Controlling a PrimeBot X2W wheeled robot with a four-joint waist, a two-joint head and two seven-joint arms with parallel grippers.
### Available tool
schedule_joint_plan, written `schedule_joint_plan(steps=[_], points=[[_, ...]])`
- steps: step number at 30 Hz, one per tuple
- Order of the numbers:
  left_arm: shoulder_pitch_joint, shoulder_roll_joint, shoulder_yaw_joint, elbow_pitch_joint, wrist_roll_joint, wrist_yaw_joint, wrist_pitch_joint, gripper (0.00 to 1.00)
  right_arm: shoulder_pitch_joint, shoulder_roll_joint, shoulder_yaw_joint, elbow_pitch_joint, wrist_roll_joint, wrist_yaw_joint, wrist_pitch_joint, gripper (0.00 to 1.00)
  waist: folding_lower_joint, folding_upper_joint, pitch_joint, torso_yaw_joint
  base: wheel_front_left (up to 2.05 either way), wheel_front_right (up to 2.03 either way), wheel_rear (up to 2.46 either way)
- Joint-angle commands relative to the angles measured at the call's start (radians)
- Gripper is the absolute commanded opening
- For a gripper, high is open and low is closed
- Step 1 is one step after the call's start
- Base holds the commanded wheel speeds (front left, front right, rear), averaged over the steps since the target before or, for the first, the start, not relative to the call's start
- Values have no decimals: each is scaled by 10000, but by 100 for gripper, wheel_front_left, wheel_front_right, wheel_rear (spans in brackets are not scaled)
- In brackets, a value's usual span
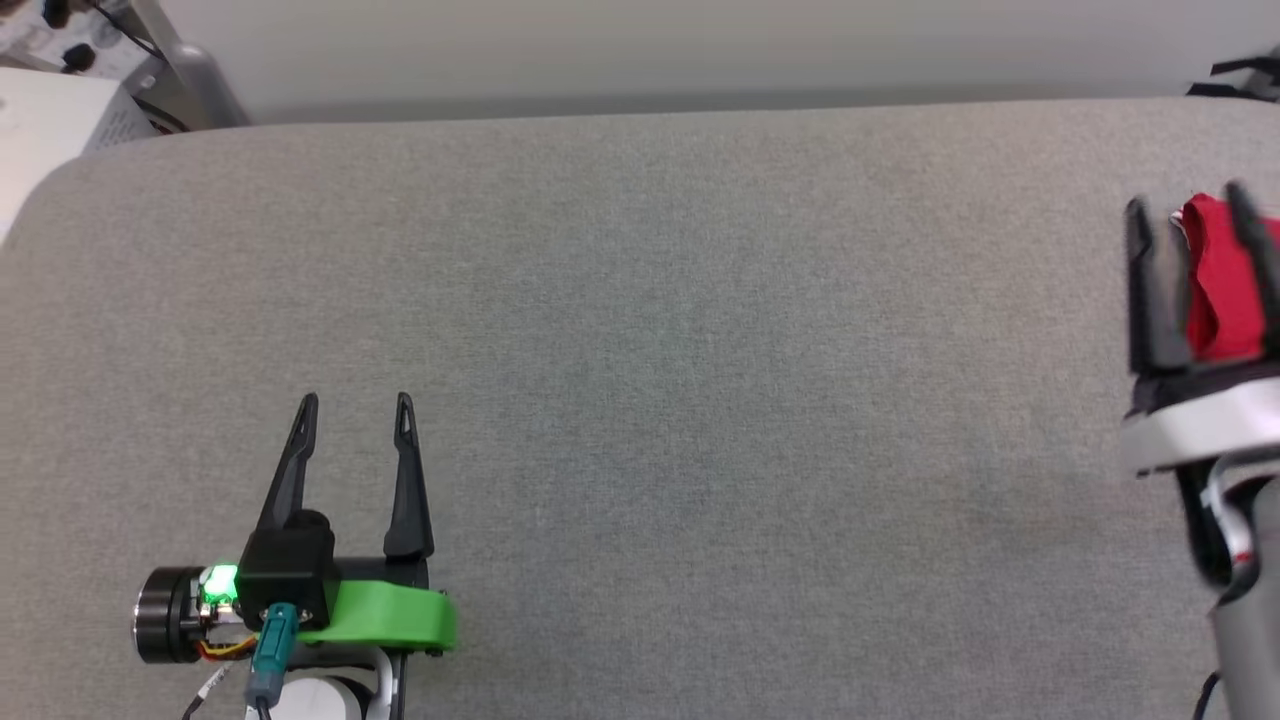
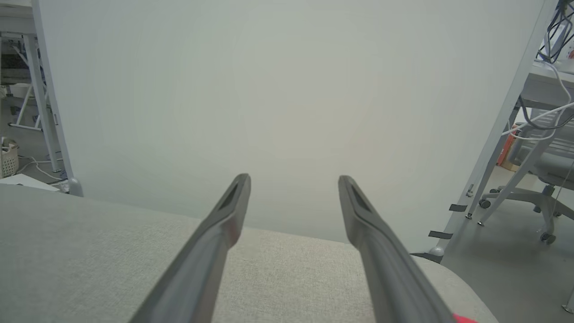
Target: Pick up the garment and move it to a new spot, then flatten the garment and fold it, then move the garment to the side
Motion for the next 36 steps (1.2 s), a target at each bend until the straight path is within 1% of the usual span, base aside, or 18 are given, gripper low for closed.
schedule_joint_plan(steps=[1,8,20,29,36], points=[[168,-53,55,55,-67,-54,-59,100,315,163,56,-104,20,-9,-46,100,1,0,-277,174,0,0,0],[455,-152,131,313,-68,-237,-59,100,1713,889,58,-415,191,-9,-47,100,1,0,-722,298,0,0,0],[879,-364,260,407,-185,-622,-59,100,3545,1566,-126,-1059,520,-9,-47,100,1,0,-1337,431,0,0,0],[1089,-468,393,410,-182,-832,-59,100,4259,1691,-104,-1351,462,-9,-47,100,1,0,-1485,459,0,0,0],[1108,-535,442,465,-169,-969,-59,100,4357,1672,-136,-1342,521,-9,-47,100,1,0,-1522,496,0,0,0]])
